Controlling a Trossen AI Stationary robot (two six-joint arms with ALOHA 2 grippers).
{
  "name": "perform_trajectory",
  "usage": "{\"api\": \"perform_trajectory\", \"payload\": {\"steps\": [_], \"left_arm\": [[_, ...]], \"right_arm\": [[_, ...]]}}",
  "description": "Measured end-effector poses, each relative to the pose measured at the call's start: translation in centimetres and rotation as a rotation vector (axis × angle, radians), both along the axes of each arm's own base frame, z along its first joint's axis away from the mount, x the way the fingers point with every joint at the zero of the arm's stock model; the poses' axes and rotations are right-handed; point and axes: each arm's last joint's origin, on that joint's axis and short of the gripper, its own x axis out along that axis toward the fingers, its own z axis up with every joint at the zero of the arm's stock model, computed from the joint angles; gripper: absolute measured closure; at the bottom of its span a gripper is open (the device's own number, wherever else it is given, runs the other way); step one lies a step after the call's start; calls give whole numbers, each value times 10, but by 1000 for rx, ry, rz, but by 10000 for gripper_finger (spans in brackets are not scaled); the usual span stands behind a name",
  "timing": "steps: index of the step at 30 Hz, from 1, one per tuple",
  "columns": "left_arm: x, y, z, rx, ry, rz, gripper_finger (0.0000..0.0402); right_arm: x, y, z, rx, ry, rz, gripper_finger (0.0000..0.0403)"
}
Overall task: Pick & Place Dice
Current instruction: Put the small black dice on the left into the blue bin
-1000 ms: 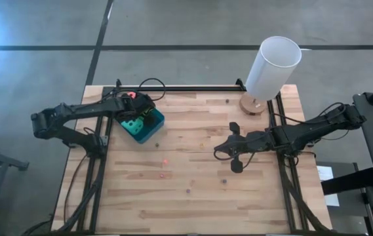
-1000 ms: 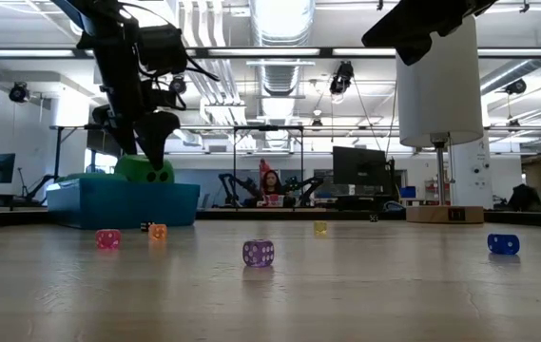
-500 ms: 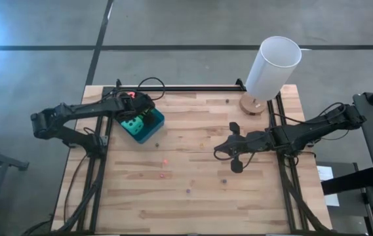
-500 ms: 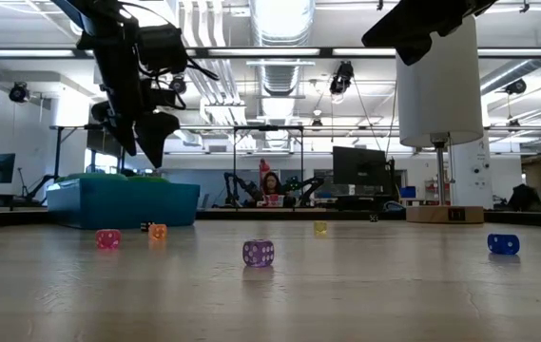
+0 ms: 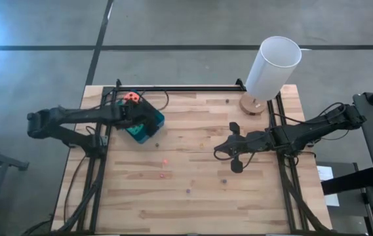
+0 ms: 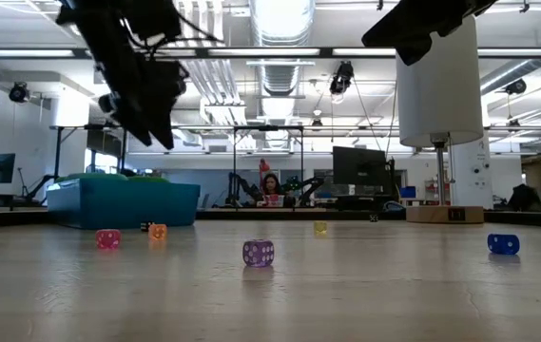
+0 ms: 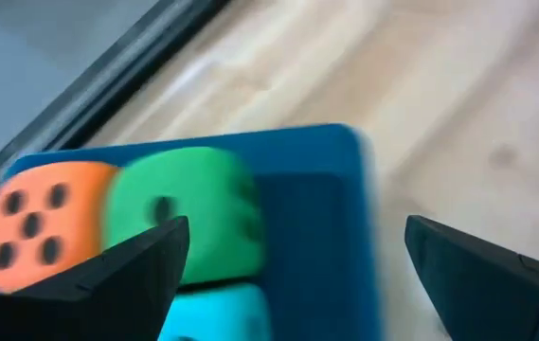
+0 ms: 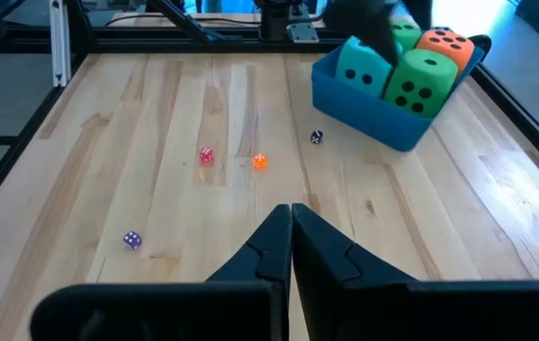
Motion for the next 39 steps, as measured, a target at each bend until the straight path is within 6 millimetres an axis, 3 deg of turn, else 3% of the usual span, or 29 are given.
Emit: {"api": "perform_trajectory", "payload": {"steps": [7,13,19,26,39], "left_arm": [[14,-53,-4,-104,-84,-134,10],[22,-77,-13,-176,-114,-157,16],[31,-83,-25,-274,-109,-155,10],[39,-82,-43,-274,-40,-131,5],[62,-78,-76,-294,99,9,50]], "right_arm": [[0,0,0,0,1,0,394],[0,0,0,0,0,0,394],[0,0,0,0,-1,0,394],[0,0,0,0,0,0,394],[0,0,0,0,1,0,394]]}}
